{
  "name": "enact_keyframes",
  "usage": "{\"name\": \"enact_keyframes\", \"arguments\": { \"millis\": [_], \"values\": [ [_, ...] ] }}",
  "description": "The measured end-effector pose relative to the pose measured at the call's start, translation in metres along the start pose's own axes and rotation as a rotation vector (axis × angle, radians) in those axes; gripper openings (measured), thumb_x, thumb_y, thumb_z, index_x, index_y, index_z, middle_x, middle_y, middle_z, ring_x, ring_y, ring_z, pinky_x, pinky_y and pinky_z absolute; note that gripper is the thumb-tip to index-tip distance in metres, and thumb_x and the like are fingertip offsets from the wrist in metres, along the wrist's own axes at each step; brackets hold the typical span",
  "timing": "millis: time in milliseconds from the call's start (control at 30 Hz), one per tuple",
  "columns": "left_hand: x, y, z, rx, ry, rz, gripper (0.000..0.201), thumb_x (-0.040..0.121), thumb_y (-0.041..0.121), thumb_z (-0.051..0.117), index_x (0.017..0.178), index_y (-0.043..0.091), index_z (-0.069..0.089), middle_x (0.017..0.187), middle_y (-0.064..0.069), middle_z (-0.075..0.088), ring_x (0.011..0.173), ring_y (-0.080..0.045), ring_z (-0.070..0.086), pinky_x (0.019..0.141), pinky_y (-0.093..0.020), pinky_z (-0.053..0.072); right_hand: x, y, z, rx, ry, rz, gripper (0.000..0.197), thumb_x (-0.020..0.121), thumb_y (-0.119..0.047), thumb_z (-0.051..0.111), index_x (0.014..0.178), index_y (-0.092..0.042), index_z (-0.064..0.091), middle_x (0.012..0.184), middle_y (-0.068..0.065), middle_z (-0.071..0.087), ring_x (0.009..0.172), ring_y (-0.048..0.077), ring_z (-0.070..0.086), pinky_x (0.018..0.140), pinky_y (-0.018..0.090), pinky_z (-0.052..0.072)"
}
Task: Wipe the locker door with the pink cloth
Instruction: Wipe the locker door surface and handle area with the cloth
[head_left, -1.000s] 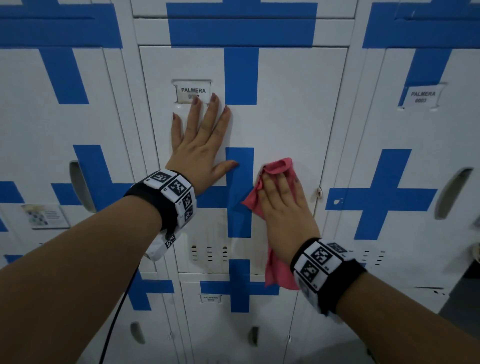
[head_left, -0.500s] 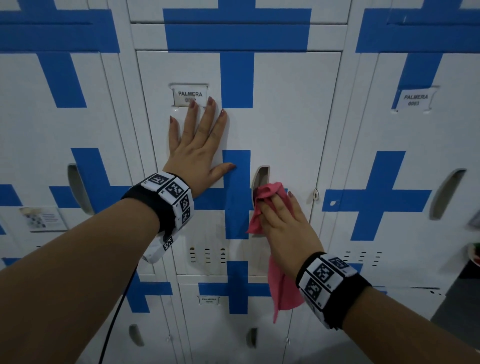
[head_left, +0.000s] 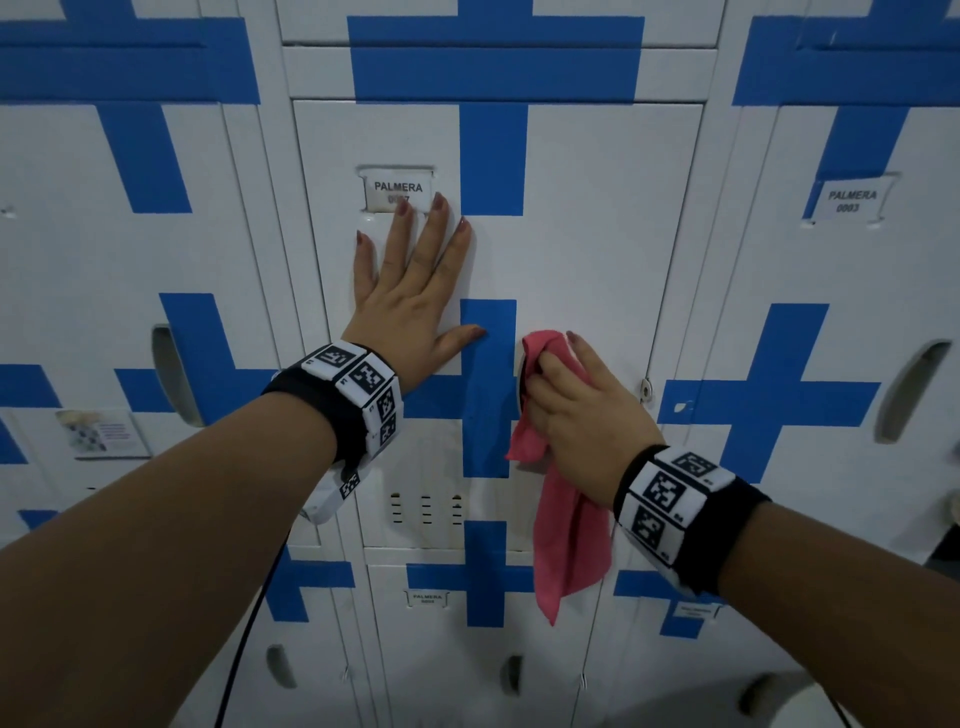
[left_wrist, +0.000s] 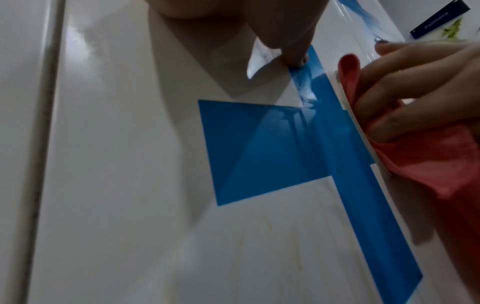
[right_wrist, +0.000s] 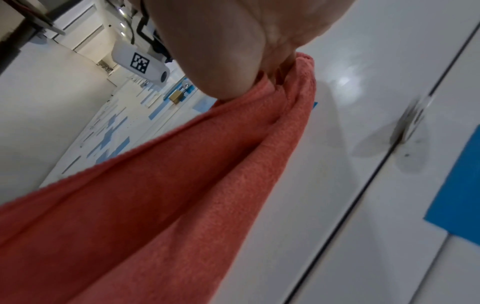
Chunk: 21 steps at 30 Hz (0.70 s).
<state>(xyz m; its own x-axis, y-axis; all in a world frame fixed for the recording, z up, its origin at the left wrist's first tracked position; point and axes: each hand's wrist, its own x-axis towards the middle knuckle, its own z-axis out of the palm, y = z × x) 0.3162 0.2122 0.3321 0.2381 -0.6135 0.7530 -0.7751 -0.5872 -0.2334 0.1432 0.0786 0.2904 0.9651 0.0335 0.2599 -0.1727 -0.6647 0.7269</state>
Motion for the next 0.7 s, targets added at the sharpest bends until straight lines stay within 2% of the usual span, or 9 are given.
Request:
{"name": "enact_keyframes", "arguments": {
  "millis": [67,167,233,333,433,467,567,700],
  "values": [
    [0.000,0.000,0.000,-0.001,-0.004,0.000,0.090,0.085,0.066,0.034,0.149,0.020,-0.008,0.157,-0.005,-0.010,0.143,-0.029,-0.013,0.110,-0.056,-0.008,0.002,0.003,-0.002,-0.007,0.025,0.023,0.063,0.084,-0.035,0.014,0.110,-0.013,0.067,0.109,0.002,0.062,0.122,0.032,0.044,0.113,0.054,-0.001],
    [0.000,0.001,-0.001,-0.006,-0.007,0.001,0.090,0.085,0.066,0.034,0.149,0.019,-0.008,0.158,-0.006,-0.009,0.143,-0.030,-0.012,0.109,-0.056,-0.009,0.001,0.004,-0.004,-0.090,0.030,0.041,0.055,0.084,-0.030,0.023,0.121,-0.014,0.060,0.119,0.002,0.058,0.127,0.031,0.040,0.111,0.055,-0.005],
    [0.000,0.001,-0.002,-0.013,-0.008,0.003,0.090,0.085,0.065,0.035,0.150,0.019,-0.006,0.158,-0.007,-0.007,0.143,-0.031,-0.011,0.109,-0.056,-0.009,-0.001,0.004,-0.008,-0.096,0.020,0.084,0.058,0.084,-0.029,0.021,0.132,-0.012,0.050,0.131,0.005,0.051,0.134,0.033,0.030,0.110,0.057,-0.010],
    [0.000,0.001,-0.003,-0.017,-0.011,0.003,0.090,0.085,0.065,0.037,0.150,0.018,-0.004,0.158,-0.008,-0.006,0.143,-0.032,-0.010,0.109,-0.056,-0.009,-0.006,0.001,-0.015,-0.075,-0.008,0.143,0.062,0.086,-0.029,0.018,0.143,-0.007,0.030,0.148,0.013,0.031,0.141,0.038,0.007,0.107,0.058,-0.017],
    [0.000,0.001,-0.002,-0.016,-0.009,0.004,0.090,0.085,0.065,0.037,0.150,0.018,-0.005,0.158,-0.008,-0.007,0.143,-0.032,-0.010,0.109,-0.056,-0.009,-0.009,-0.006,-0.013,-0.102,-0.057,0.172,0.063,0.087,-0.027,0.016,0.146,-0.004,0.015,0.155,0.016,0.015,0.141,0.040,-0.007,0.105,0.058,-0.021],
    [0.000,0.001,-0.002,-0.013,-0.008,0.003,0.090,0.085,0.065,0.036,0.150,0.018,-0.005,0.158,-0.008,-0.007,0.143,-0.032,-0.010,0.109,-0.056,-0.009,-0.008,-0.007,-0.012,-0.092,-0.059,0.181,0.063,0.087,-0.026,0.017,0.146,-0.004,0.017,0.154,0.016,0.016,0.141,0.041,-0.005,0.106,0.058,-0.020],
    [0.000,0.001,-0.003,-0.004,-0.007,0.002,0.089,0.085,0.065,0.036,0.150,0.018,-0.004,0.158,-0.008,-0.006,0.143,-0.032,-0.010,0.109,-0.056,-0.008,-0.001,-0.004,-0.014,-0.075,-0.030,0.184,0.058,0.087,-0.028,0.030,0.141,-0.008,0.034,0.145,0.013,0.035,0.141,0.039,0.011,0.108,0.057,-0.015],
    [0.000,0.001,-0.002,-0.008,0.000,0.000,0.090,0.085,0.065,0.037,0.150,0.019,-0.005,0.158,-0.008,-0.007,0.143,-0.032,-0.010,0.110,-0.056,-0.009,0.001,-0.004,-0.015,-0.110,-0.048,0.128,0.056,0.089,-0.030,0.030,0.140,-0.009,0.035,0.140,0.009,0.040,0.139,0.039,0.014,0.108,0.057,-0.013]
  ]
}}
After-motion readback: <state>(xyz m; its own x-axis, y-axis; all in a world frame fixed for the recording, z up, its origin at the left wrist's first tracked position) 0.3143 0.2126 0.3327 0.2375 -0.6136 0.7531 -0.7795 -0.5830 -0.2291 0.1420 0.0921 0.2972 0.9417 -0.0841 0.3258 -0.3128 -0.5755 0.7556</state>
